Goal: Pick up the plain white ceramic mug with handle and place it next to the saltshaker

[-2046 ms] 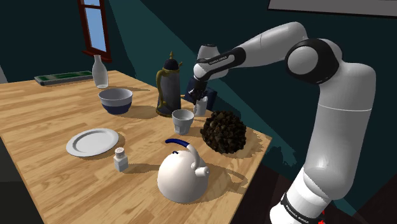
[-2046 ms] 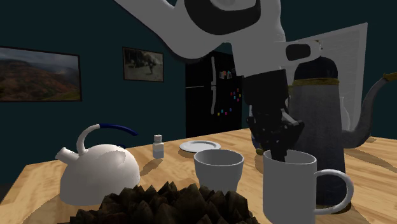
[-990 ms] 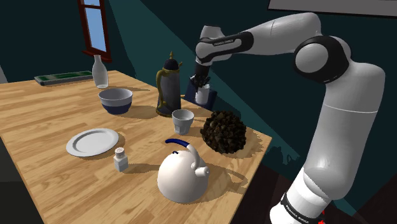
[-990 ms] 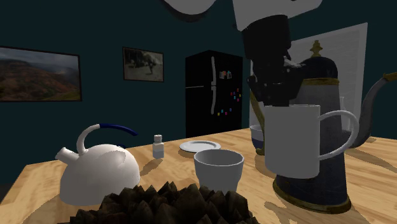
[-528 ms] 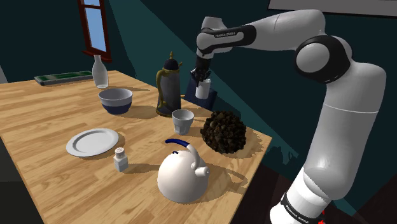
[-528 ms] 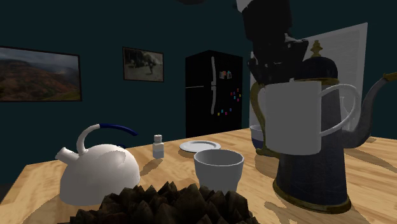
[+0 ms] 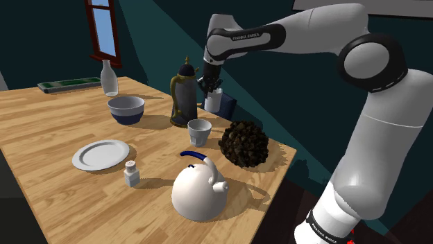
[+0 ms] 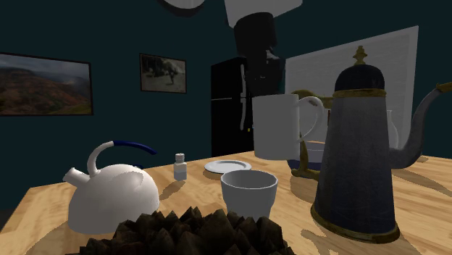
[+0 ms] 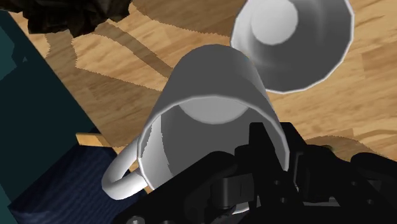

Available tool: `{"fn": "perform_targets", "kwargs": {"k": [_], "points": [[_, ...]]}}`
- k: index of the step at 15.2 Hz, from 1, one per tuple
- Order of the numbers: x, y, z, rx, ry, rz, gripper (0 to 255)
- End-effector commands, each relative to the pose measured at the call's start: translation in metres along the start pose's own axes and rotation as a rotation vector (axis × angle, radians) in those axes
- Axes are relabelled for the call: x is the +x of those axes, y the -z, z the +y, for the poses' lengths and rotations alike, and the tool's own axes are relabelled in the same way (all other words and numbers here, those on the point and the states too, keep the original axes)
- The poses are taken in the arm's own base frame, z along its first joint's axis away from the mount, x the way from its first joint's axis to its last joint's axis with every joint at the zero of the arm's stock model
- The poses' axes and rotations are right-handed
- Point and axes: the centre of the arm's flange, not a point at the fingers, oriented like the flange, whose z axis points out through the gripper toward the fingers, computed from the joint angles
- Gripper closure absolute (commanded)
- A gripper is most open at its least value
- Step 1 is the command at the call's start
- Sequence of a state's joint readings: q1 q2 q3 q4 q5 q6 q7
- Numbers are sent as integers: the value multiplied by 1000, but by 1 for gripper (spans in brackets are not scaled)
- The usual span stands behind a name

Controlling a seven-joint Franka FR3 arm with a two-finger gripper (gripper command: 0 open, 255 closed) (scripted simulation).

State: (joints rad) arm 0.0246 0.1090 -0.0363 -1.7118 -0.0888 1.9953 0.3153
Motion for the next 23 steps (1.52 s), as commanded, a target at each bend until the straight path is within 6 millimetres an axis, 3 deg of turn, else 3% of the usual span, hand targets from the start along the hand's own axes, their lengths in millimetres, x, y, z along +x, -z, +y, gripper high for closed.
{"fn": "perform_targets", "kwargs": {"k": [1,23], "points": [[-9,3,-24,0,-1,0,255],[-142,38,-279,0,-1,0,255]]}}
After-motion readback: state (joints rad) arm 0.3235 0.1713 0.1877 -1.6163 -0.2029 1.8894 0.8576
